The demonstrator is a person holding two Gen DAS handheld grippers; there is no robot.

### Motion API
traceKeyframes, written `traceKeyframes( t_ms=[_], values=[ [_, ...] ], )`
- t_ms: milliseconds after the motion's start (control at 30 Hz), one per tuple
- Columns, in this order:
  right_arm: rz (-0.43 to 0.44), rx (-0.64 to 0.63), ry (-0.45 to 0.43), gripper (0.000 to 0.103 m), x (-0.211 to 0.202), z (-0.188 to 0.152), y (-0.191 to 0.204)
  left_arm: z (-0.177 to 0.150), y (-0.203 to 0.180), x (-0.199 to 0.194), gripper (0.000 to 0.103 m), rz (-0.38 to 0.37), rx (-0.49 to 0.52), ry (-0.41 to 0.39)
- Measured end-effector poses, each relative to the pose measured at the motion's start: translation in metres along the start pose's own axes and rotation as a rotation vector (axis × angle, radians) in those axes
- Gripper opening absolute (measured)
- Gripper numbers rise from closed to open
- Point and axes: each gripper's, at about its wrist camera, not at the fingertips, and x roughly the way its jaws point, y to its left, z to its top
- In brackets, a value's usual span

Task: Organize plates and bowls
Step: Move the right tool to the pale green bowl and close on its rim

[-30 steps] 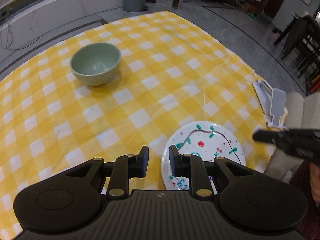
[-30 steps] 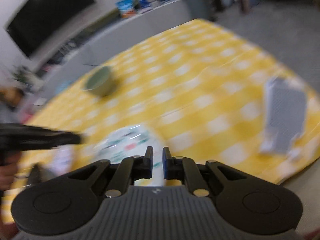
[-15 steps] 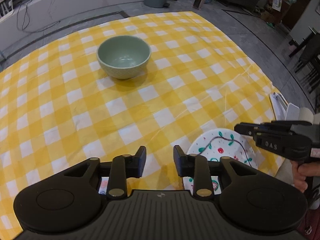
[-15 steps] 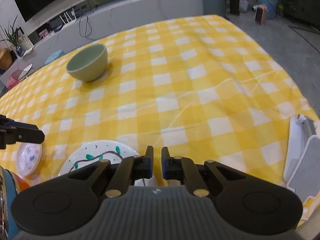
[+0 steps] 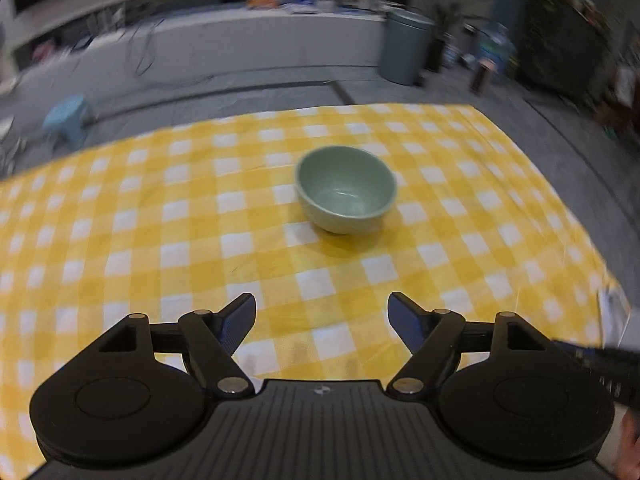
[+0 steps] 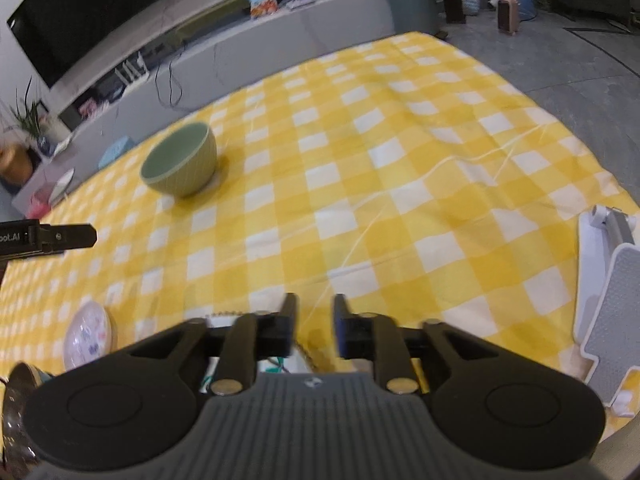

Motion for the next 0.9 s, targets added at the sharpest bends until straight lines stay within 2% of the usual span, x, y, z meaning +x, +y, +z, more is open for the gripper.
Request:
traceKeyframes(
  t_ms=[33, 67, 100, 133, 167, 233, 300, 433, 533, 700, 833, 900],
  values=[
    [-0.003, 0.016, -0.018, 0.046, -0.003, 0.001, 0.0, 0.002, 0.005, 0.0, 0.088, 0.005, -0.029, 0.001],
    [-0.004, 0.035, -0.043, 0.056, -0.007, 0.004, 0.0, 0.004, 0.009, -0.001, 0.088, 0.014, -0.048, -0.005],
    [0.002, 0.045, -0.068, 0.059, -0.011, 0.007, 0.0, 0.005, 0.013, -0.002, 0.088, 0.022, -0.059, -0.018],
    [0.014, 0.046, -0.095, 0.067, -0.016, 0.01, 0.003, 0.006, 0.017, -0.005, 0.088, 0.025, -0.069, -0.04],
    [0.029, 0.042, -0.129, 0.082, -0.022, 0.014, 0.006, 0.006, 0.021, -0.007, 0.088, 0.008, -0.076, -0.068],
    [0.068, 0.022, -0.21, 0.1, -0.031, 0.02, 0.014, 0.006, 0.028, -0.013, 0.088, -0.068, -0.075, -0.117],
    [0.097, -0.002, -0.271, 0.1, -0.036, 0.026, 0.021, 0.008, 0.034, -0.017, 0.088, -0.13, -0.083, -0.142],
    [0.151, -0.011, -0.289, 0.1, -0.026, 0.045, 0.035, 0.012, 0.047, -0.016, 0.088, -0.197, -0.13, -0.163],
    [0.164, 0.031, -0.263, 0.1, -0.008, 0.055, 0.041, 0.015, 0.054, -0.009, 0.088, -0.181, -0.152, -0.157],
    [0.206, 0.114, -0.182, 0.1, 0.028, 0.062, 0.048, 0.015, 0.064, 0.011, 0.087, -0.106, -0.177, -0.099],
    [0.222, 0.201, -0.127, 0.1, 0.054, 0.075, 0.055, 0.013, 0.071, 0.019, 0.087, -0.093, -0.196, -0.07],
    [0.204, 0.276, -0.089, 0.1, 0.07, 0.086, 0.059, 0.012, 0.073, 0.021, 0.087, -0.088, -0.205, -0.065]
  ],
)
